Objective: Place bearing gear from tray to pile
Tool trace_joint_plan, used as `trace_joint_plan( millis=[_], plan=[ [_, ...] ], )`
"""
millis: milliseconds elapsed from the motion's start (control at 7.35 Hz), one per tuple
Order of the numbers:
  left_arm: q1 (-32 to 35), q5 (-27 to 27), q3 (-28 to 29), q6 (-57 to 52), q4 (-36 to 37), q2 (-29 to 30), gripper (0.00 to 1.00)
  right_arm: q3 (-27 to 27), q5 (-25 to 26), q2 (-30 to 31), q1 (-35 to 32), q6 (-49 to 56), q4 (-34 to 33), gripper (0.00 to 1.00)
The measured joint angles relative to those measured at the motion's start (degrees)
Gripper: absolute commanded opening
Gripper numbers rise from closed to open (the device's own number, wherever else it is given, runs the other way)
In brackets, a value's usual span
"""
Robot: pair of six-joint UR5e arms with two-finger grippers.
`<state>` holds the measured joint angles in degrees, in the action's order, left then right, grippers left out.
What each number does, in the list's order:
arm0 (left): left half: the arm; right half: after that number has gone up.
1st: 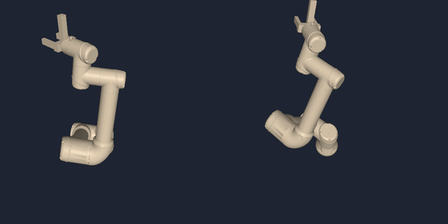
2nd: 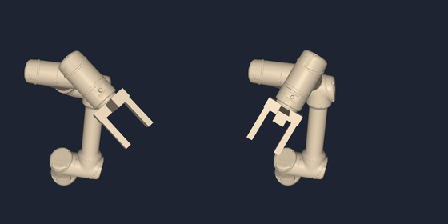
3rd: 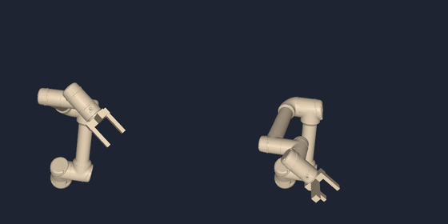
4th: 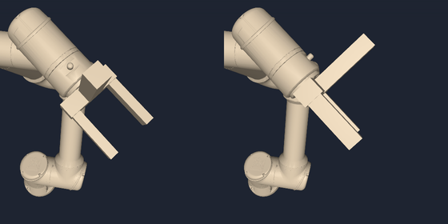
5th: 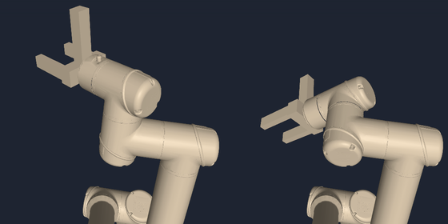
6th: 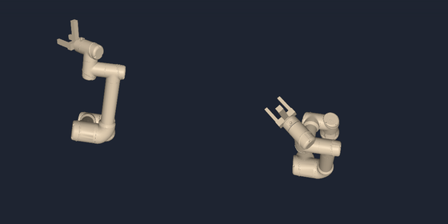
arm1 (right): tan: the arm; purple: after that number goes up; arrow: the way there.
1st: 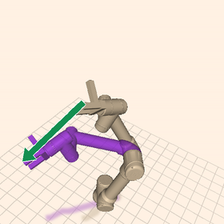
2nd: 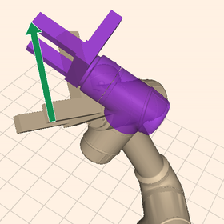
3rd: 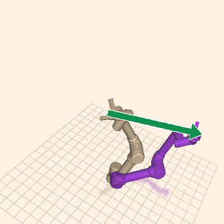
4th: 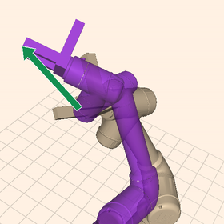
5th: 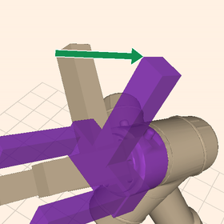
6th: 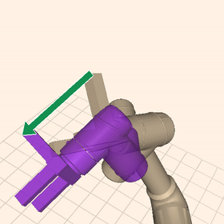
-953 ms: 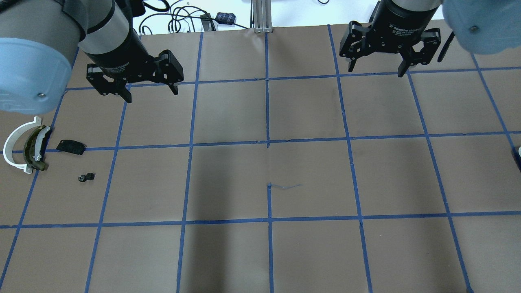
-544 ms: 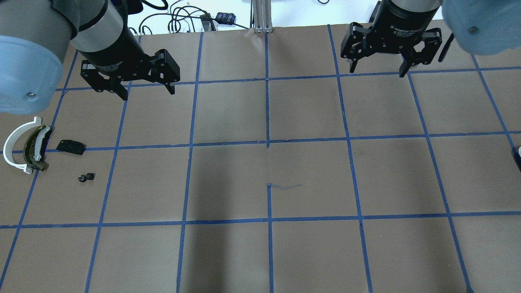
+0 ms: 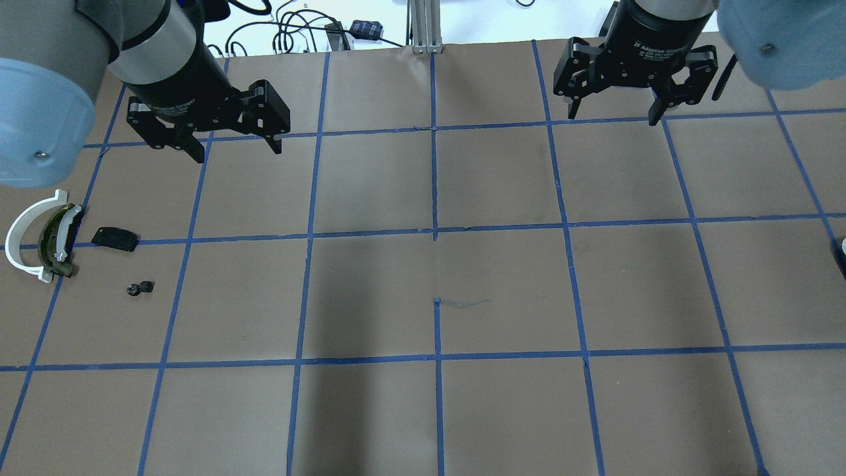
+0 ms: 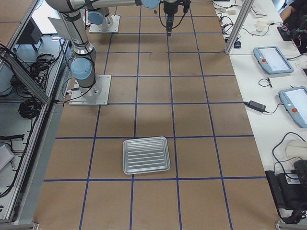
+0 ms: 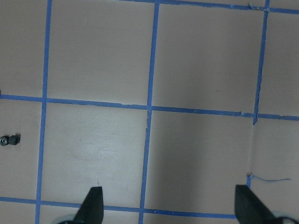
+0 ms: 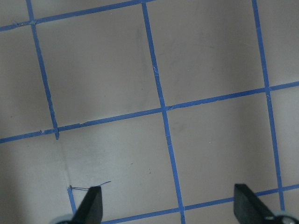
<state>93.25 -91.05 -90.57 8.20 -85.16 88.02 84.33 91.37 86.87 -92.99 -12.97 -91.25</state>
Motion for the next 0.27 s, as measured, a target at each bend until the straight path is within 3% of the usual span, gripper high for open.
trace_joint_plan(
  millis=[272],
  plan=[
    [0.00,0.00,0.00,0.05,-0.03,-0.03,1.00,-0.08,-0.49,-0.22,0.00,-0.14,-0.50,1.00]
  ],
)
